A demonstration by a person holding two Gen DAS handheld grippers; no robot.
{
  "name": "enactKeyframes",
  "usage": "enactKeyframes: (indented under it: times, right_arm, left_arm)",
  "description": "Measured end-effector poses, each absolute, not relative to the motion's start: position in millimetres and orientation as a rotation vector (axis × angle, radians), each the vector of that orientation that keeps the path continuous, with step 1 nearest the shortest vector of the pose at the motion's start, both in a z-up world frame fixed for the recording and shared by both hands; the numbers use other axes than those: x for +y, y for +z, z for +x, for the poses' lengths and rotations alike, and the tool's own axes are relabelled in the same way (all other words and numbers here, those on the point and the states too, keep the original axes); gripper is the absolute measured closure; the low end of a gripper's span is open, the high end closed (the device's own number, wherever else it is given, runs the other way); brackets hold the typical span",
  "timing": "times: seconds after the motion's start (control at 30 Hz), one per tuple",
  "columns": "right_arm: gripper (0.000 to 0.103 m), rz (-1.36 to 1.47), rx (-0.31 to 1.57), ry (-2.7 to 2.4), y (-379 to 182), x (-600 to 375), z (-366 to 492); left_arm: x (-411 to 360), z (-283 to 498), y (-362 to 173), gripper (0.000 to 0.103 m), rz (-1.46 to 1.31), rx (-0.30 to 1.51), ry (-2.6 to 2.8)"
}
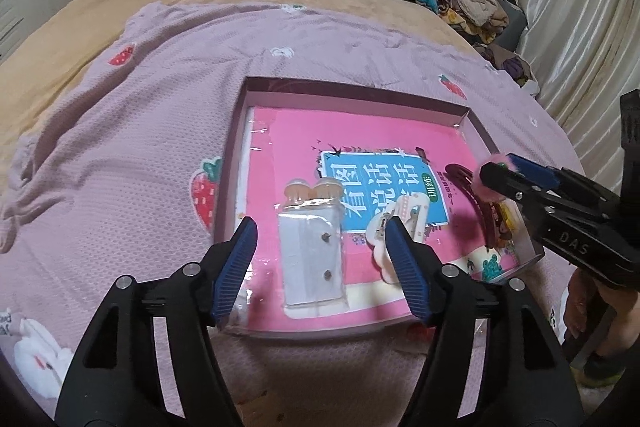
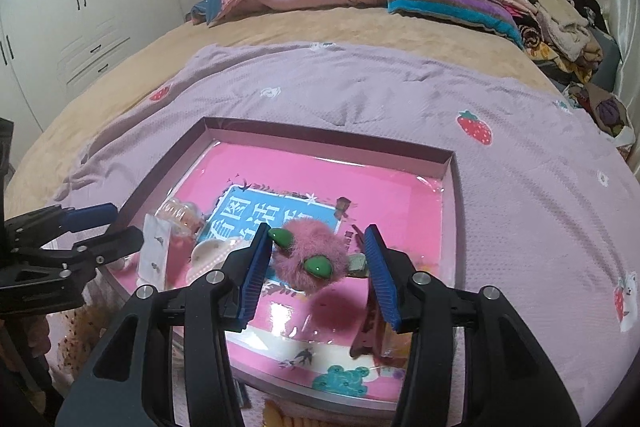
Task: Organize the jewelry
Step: 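Lower the earring card into the tray while the right tool lowers the keychain there, then open both tools and withdraw them from the tray toward the bow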
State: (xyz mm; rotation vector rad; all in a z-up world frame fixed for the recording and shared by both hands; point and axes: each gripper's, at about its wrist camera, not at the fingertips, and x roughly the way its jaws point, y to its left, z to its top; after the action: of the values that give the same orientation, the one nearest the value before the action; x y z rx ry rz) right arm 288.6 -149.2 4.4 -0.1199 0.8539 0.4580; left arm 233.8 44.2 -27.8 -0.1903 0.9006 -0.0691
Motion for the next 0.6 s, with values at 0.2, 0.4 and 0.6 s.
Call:
enactKeyframes:
  times: [0.2,0.4,0.6]
  right_arm:
    - [0.034,-0.079,0.843,0.426,9,-154,283]
    - [0.013,-0.034,0.791,0.403,26,-168,265]
    - [0.009,0.010,0.759,0.388,43,-185,248]
  left_arm:
    - [53,224,-22,0.036,-0.200,0.893,-0.054]
    - [58,213,-14,0.027,-0.221,0.872,-0.036]
    - [55,195,-1,0.015,-0.225,0.849,-0.029]
